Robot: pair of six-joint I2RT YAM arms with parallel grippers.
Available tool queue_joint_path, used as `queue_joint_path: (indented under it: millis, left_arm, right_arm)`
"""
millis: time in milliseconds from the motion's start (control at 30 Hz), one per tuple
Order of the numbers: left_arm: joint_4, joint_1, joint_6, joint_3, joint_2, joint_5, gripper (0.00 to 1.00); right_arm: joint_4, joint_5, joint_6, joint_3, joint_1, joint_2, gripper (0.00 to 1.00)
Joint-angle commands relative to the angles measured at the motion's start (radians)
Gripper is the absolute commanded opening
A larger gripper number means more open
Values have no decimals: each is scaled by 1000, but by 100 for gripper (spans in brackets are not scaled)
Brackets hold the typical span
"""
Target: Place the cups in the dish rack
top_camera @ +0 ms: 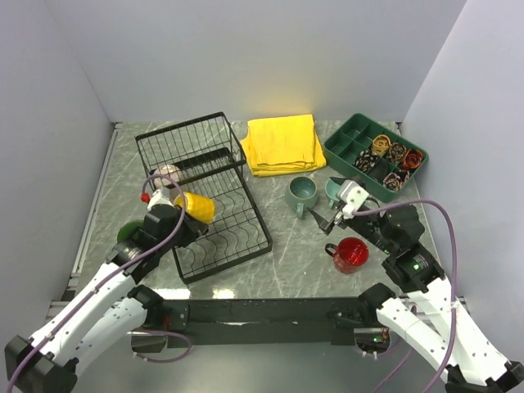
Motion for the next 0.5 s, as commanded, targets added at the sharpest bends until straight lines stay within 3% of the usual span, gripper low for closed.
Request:
queue_joint_path:
  millis: [0, 467]
  left_arm:
    - [16, -9, 1, 23, 66, -241, 1]
    - [60, -13, 15, 33, 340, -448, 1]
  right_arm:
    - [-70, 47, 35, 27, -40, -31, 100]
    - [16, -17, 116, -36, -116, -74, 100]
